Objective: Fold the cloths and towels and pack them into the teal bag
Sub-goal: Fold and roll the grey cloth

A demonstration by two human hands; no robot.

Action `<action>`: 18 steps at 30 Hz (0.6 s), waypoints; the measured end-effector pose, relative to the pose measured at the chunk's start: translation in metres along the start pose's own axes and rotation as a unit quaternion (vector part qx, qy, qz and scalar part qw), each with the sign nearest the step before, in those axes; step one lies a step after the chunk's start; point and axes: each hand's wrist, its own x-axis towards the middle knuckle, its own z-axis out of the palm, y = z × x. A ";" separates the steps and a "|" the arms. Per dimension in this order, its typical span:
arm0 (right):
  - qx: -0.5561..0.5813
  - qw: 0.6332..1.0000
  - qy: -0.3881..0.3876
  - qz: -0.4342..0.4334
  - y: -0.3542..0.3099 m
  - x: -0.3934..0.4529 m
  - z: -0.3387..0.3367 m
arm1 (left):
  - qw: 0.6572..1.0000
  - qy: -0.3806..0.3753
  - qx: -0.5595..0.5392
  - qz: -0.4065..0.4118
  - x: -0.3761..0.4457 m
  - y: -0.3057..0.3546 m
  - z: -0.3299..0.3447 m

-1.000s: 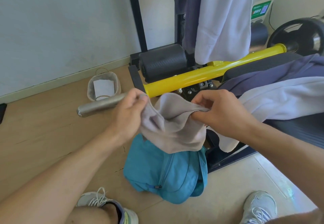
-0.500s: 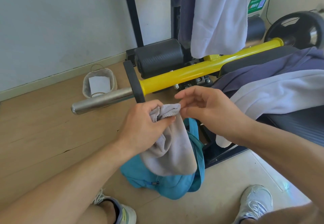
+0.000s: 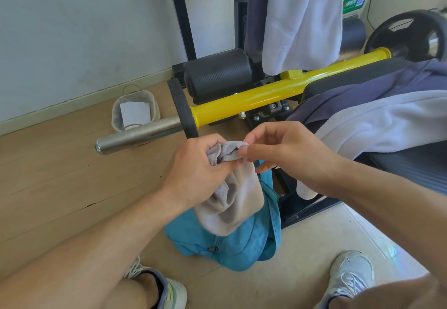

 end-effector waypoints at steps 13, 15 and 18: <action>-0.190 0.971 0.142 -0.012 0.006 0.002 0.001 | 0.992 -0.006 0.030 0.119 -0.003 0.000 0.004; -0.226 0.965 0.132 -0.033 0.007 0.002 -0.001 | 0.993 -0.002 0.032 0.115 -0.003 -0.002 0.004; -0.205 0.975 0.075 -0.045 0.008 0.003 -0.007 | 0.995 -0.010 0.029 0.094 -0.001 -0.004 0.002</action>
